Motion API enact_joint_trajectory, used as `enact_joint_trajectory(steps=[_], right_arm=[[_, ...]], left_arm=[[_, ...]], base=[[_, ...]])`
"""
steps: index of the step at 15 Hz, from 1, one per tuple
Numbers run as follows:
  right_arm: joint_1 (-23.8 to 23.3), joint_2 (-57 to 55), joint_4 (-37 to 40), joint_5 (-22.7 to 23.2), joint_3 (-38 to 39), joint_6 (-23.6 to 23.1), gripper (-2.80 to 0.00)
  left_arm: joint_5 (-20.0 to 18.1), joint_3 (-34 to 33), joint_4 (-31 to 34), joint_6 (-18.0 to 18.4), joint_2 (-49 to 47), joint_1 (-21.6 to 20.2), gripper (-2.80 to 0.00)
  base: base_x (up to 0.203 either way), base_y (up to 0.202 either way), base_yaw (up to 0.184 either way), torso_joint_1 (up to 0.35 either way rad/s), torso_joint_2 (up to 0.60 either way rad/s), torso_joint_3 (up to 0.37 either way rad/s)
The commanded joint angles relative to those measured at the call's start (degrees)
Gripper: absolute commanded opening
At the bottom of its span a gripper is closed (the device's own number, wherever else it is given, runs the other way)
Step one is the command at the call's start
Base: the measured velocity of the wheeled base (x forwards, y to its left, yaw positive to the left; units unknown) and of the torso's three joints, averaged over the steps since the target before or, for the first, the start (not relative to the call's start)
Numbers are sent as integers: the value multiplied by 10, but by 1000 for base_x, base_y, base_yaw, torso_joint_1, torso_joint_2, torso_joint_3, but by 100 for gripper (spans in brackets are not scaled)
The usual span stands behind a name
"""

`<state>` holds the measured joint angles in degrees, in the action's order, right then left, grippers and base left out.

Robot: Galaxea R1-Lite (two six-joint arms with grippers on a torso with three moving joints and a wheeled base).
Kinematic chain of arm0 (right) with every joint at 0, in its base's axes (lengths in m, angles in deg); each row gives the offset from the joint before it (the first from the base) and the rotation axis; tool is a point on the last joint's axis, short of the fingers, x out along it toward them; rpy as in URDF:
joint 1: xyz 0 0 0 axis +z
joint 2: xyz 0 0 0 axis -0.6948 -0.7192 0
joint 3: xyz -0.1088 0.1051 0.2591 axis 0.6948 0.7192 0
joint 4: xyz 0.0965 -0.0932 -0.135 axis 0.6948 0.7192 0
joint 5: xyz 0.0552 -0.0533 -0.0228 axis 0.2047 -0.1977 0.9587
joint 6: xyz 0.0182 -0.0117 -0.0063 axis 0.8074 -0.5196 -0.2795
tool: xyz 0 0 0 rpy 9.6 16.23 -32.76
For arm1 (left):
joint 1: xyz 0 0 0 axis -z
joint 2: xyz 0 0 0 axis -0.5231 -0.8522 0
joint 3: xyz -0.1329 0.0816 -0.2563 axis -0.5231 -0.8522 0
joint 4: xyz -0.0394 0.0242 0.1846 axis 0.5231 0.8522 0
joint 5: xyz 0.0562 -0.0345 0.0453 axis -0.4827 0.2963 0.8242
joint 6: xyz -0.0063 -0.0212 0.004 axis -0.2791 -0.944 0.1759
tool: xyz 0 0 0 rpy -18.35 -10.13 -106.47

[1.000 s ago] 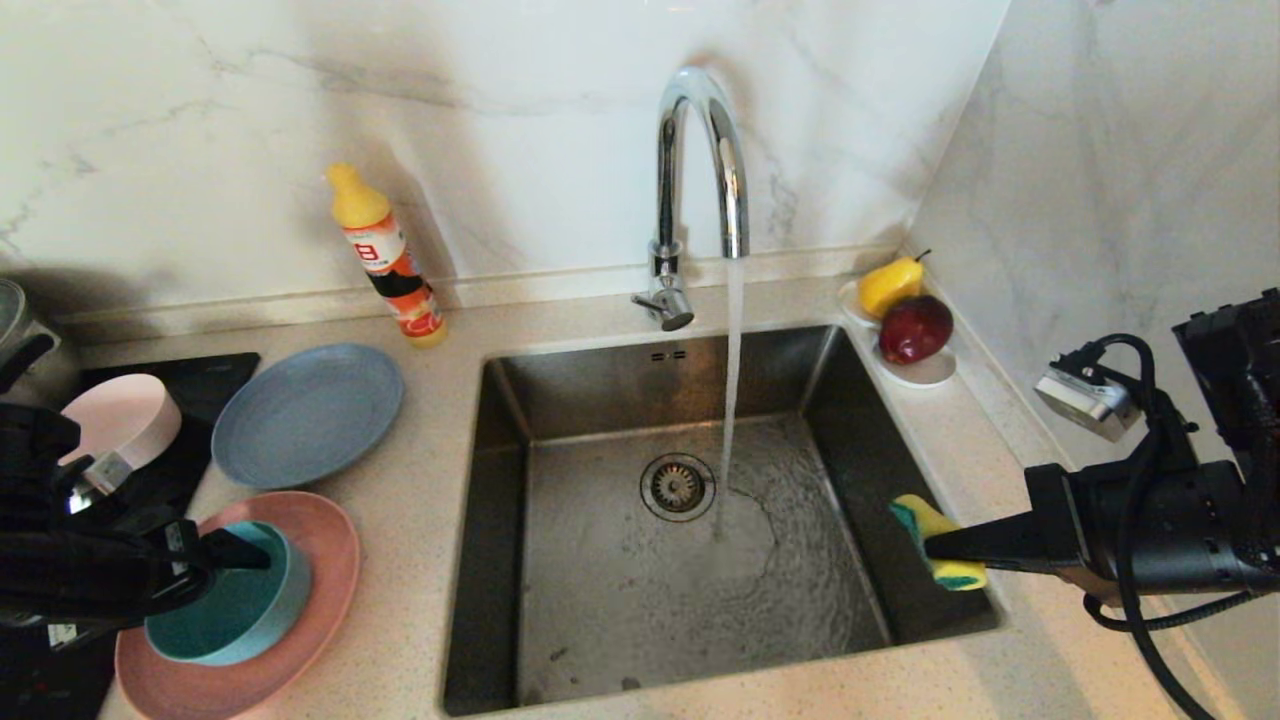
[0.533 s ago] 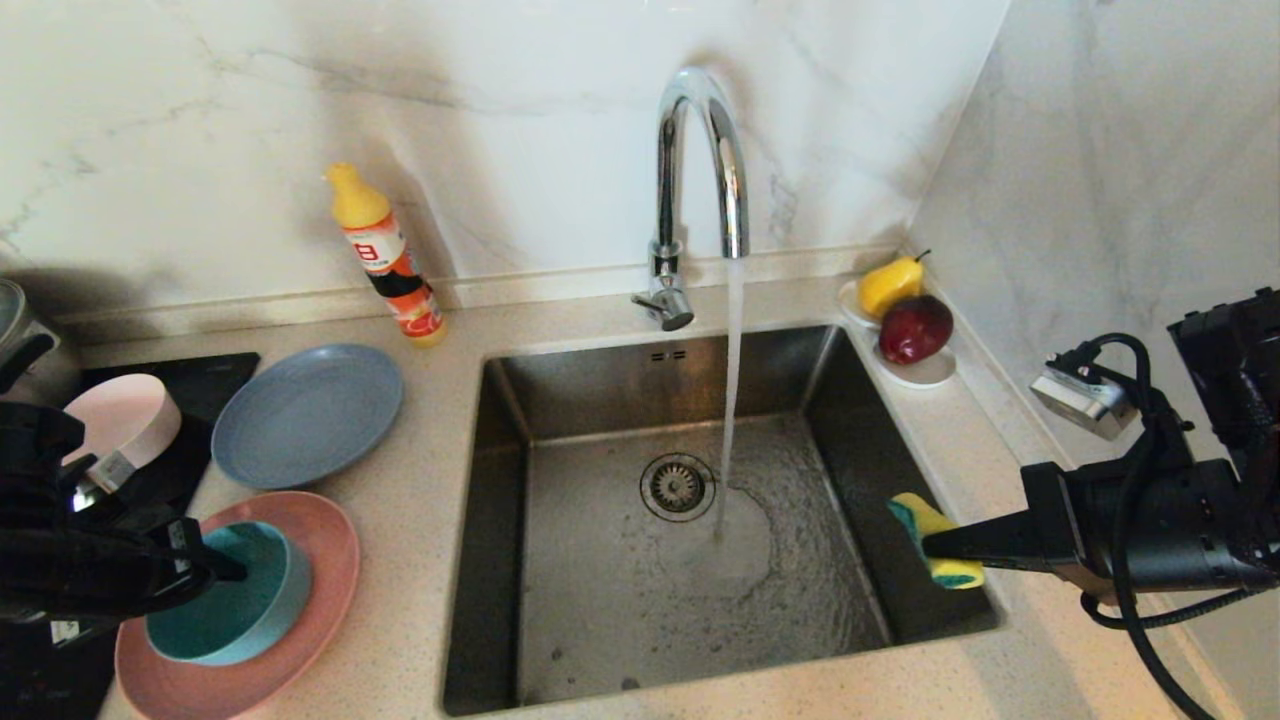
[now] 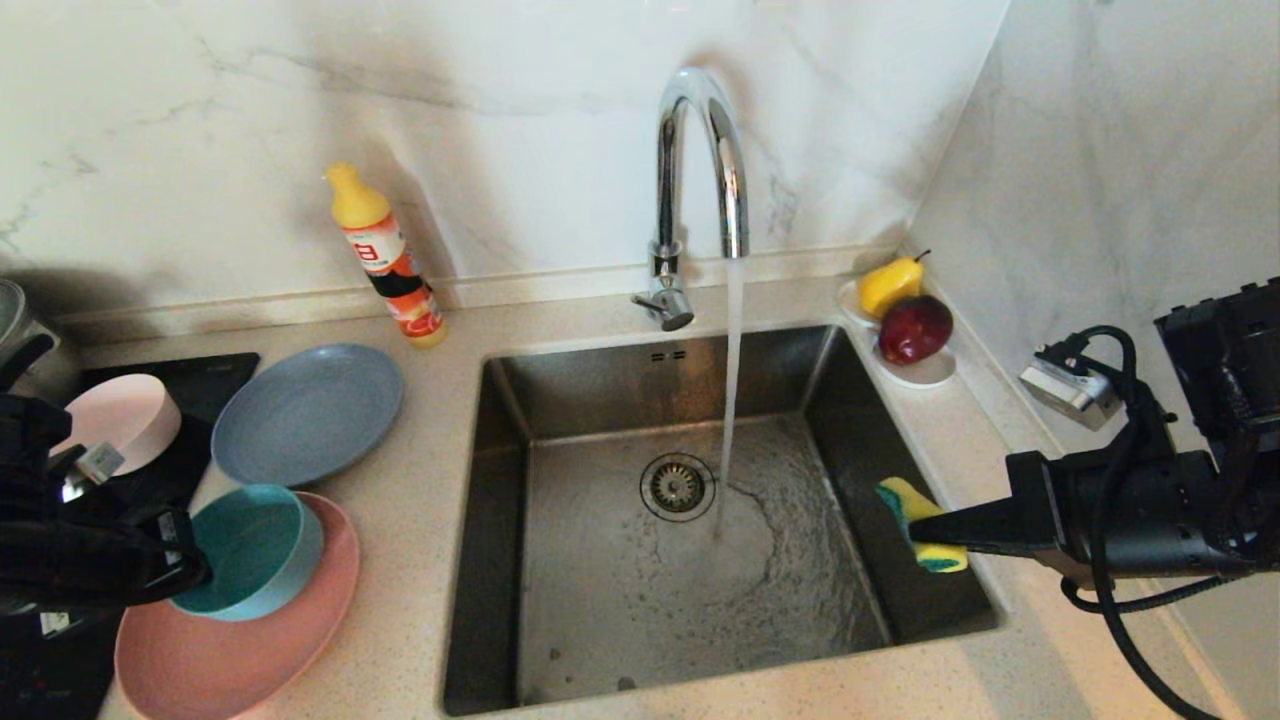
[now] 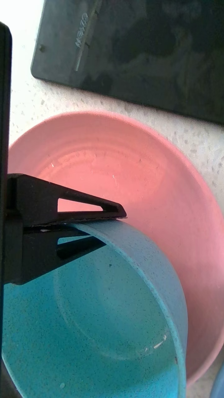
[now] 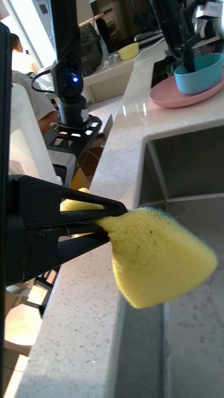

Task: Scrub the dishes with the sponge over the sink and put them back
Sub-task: Wash the bowl

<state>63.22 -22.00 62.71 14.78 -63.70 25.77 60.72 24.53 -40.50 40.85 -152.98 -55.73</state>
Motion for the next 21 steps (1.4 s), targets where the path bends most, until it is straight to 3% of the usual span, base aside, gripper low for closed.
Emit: enact_joint_trajectory(steps=[1, 5, 11, 14, 17, 21], right_arm=[[0, -6, -2, 2, 5, 2, -280], [0, -12, -6, 1, 11, 2, -280], [1, -5, -6, 2, 4, 2, -280], [3, -2, -5, 2, -1, 2, -280], [3, 14, -4, 1, 7, 3, -280], [-2, 25, -4, 0, 8, 4, -280]], left_arm=[[-1, 7, 7, -1, 7, -3, -280], [-13, 50, 53, -7, 60, -4, -280], [-110, 194, 236, -48, 190, 13, -280], [-100, 205, 254, -69, 200, 122, -280], [-11, 208, 240, -99, 154, 268, -280], [106, 236, 177, -168, 26, 446, -280]], base=[[0, 0, 0, 0, 0, 0], [0, 0, 0, 0, 0, 0], [0, 0, 0, 0, 0, 0], [0, 0, 0, 0, 0, 0], [0, 0, 0, 0, 0, 0], [0, 0, 0, 0, 0, 0]])
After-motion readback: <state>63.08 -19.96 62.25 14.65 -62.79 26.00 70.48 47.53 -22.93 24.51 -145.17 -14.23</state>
